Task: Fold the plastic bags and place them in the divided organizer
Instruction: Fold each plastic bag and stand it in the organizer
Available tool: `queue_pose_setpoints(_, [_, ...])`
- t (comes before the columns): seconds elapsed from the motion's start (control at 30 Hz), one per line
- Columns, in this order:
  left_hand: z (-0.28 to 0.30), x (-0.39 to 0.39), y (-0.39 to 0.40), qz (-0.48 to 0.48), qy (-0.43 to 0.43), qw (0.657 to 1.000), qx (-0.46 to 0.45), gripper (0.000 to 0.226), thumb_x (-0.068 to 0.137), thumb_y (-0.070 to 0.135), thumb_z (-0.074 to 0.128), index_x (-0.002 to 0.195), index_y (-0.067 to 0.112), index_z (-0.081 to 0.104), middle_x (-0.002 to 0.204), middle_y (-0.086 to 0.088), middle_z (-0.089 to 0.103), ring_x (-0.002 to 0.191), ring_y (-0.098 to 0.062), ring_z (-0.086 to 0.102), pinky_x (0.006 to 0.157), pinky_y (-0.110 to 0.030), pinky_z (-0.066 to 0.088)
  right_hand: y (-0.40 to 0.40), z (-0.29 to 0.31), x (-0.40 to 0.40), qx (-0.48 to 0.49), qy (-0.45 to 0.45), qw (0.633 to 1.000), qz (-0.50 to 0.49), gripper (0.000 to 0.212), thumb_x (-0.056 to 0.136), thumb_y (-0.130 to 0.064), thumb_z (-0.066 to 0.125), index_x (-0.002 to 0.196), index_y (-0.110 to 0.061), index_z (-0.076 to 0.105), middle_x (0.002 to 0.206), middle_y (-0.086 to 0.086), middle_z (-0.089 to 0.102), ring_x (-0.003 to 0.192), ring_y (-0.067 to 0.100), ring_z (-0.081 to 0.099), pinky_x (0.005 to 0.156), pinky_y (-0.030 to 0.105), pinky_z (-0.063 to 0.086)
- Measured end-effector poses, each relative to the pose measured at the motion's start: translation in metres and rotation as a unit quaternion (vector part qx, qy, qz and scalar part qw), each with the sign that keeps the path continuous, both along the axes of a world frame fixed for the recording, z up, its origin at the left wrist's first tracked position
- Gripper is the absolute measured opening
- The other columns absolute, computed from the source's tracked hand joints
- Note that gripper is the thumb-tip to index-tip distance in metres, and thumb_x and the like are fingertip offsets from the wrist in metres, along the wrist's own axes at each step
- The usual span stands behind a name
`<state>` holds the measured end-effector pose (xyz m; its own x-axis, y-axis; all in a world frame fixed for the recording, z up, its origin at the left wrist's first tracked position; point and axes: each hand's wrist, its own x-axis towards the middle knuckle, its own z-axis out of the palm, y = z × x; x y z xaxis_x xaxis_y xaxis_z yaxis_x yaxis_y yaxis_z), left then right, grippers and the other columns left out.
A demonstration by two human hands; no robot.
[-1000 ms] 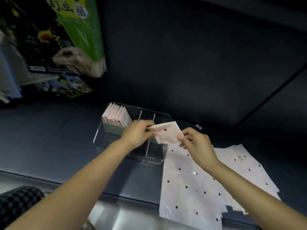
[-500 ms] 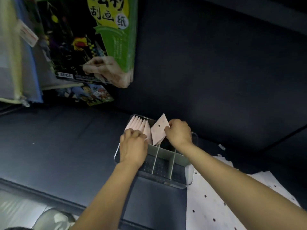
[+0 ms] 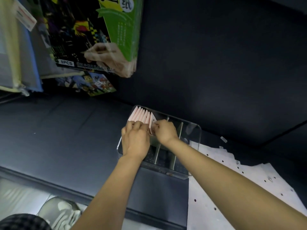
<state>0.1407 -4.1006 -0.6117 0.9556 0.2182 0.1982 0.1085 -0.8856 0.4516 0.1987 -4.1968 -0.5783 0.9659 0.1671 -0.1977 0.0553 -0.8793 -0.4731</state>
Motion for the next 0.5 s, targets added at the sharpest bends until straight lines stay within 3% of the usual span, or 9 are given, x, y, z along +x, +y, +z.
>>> queue_pose_setpoints(0.1, [0.008, -0.006, -0.006, 0.001, 0.010, 1.000, 0.012, 0.032, 0.093, 0.019, 0.045, 0.122, 0.019, 0.059, 0.123, -0.003, 0.052, 0.117, -0.025, 0.038, 0.095, -0.036, 0.030, -0.036, 0.009, -0.019, 0.054, -0.064, 0.996, 0.010, 0.025, 0.096, -0.017, 0.046, 0.108, -0.012, 0.068, 0.105, 0.008, 0.070, 0.098, 0.023, 0.063, 0.088, 0.029, 0.049])
queue_pose_setpoints(0.2, [0.019, -0.017, -0.025, -0.056, -0.032, 0.998, 0.008, 0.032, 0.092, 0.016, 0.049, 0.121, 0.016, 0.060, 0.122, -0.007, 0.054, 0.116, -0.028, 0.041, 0.097, -0.040, 0.032, -0.097, 0.013, -0.055, 0.091, -0.123, 0.988, 0.024, 0.023, 0.093, -0.016, 0.055, 0.112, -0.013, 0.067, 0.108, 0.003, 0.071, 0.098, 0.017, 0.064, 0.086, 0.017, 0.044])
queue_pose_setpoints(0.33, [0.029, -0.041, -0.072, -0.222, -0.055, 0.973, -0.017, 0.025, 0.092, 0.011, 0.053, 0.113, 0.006, 0.065, 0.110, -0.012, 0.061, 0.105, -0.032, 0.050, 0.088, -0.042, 0.041, -0.196, -0.005, -0.122, 0.053, -0.075, 0.996, 0.016, 0.022, 0.092, -0.018, 0.058, 0.112, -0.015, 0.067, 0.108, -0.002, 0.069, 0.093, 0.009, 0.062, 0.081, 0.009, 0.041])
queue_pose_setpoints(0.5, [0.000, -0.099, -0.135, -0.392, 0.095, 0.915, 0.012, 0.029, 0.097, 0.022, 0.044, 0.122, 0.017, 0.058, 0.126, -0.002, 0.055, 0.116, -0.020, 0.046, 0.092, -0.032, 0.042, -0.296, -0.043, -0.211, -0.057, 0.023, 0.998, 0.023, 0.036, 0.092, -0.030, 0.058, 0.127, -0.019, 0.057, 0.127, -0.005, 0.058, 0.116, 0.014, 0.052, 0.092, 0.013, 0.034])
